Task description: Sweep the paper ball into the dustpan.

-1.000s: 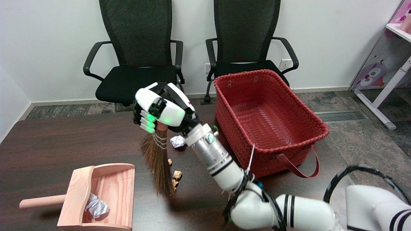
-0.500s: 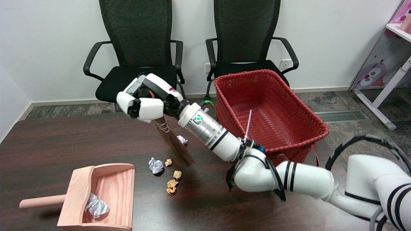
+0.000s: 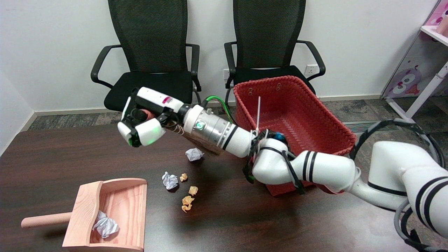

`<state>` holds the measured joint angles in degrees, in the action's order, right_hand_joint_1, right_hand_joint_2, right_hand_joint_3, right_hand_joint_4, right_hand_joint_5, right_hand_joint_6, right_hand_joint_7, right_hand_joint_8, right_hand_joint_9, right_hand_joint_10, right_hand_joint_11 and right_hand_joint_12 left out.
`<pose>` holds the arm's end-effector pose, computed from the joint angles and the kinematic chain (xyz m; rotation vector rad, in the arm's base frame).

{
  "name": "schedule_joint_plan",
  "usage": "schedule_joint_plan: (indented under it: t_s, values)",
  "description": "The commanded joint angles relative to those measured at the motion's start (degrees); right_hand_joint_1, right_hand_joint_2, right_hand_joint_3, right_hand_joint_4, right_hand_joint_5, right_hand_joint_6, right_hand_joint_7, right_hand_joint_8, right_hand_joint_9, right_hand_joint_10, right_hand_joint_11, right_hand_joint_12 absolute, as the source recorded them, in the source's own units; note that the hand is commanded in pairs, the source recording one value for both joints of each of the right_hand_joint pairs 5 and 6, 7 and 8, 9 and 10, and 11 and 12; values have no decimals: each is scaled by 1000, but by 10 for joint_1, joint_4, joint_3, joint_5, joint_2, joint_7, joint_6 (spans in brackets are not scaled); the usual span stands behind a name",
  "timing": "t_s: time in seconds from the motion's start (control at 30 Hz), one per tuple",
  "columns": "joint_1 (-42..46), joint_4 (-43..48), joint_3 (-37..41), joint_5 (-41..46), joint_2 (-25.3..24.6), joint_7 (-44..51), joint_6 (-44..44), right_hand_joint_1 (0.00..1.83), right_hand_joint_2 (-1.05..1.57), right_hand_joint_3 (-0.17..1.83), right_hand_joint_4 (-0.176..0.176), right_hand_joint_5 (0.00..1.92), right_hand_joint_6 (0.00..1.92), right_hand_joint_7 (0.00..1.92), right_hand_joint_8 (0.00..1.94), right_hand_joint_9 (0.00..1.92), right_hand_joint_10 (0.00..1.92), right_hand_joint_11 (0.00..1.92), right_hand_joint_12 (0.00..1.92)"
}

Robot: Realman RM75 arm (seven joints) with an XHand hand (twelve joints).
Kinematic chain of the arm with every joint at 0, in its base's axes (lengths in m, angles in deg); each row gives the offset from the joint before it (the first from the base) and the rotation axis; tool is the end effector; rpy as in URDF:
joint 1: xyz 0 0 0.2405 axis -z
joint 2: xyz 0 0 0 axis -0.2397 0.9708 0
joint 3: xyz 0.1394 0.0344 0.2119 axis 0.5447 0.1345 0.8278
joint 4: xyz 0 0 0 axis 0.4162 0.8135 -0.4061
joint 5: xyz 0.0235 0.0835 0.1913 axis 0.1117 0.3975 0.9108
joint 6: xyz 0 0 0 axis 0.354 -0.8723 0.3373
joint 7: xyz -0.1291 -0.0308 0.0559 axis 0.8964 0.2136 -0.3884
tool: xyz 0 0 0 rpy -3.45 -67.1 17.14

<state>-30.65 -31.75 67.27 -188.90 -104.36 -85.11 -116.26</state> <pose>-0.1910 -0.4139 0.0958 2.3298 -0.9454 0.7589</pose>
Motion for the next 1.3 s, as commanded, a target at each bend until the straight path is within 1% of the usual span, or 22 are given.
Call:
schedule_joint_plan:
  t_s: [0.03, 0.23, 0.37, 0.53, 0.67, 0.8, 0.9, 1.07, 1.17, 1.3]
  values:
    - [-80, 92, -114, -88, -19, -64, 12, 861, 524, 1601, 3, 1920, 1920, 1920, 1920, 1920, 1920, 1920, 1920]
    - [-55, 148, -105, -83, -43, -160, -17, 850, 429, 1643, 3, 1920, 1920, 1920, 1920, 1920, 1920, 1920, 1920]
    - [-42, 172, -97, -83, -58, -199, -23, 851, 379, 1657, 2, 1920, 1920, 1920, 1920, 1920, 1920, 1920, 1920]
    - [-39, 181, -95, -79, -60, -242, -20, 861, 356, 1596, 1, 1920, 1920, 1920, 1920, 1920, 1920, 1920, 1920]
    - [-38, 188, -99, -58, -61, -264, -12, 865, 366, 1547, 1, 1920, 1920, 1920, 1920, 1920, 1920, 1920, 1920]
    - [-38, 197, -102, -51, -66, -309, -8, 875, 367, 1494, 0, 1920, 1920, 1920, 1920, 1920, 1920, 1920, 1920]
    - [-35, 197, -103, -51, -68, -340, -8, 879, 376, 1466, 0, 1920, 1920, 1920, 1920, 1920, 1920, 1920, 1920]
    - [-11, 197, -83, -50, -80, -454, -35, 880, 376, 1445, -2, 1920, 1920, 1920, 1920, 1920, 1920, 1920, 1920]
    - [6, 176, -62, -50, -82, -490, -51, 878, 369, 1448, -2, 1920, 1920, 1920, 1920, 1920, 1920, 1920, 1920]
    - [21, 131, -36, -50, -75, -504, -53, 877, 369, 1447, -2, 1920, 1920, 1920, 1920, 1920, 1920, 1920, 1920]
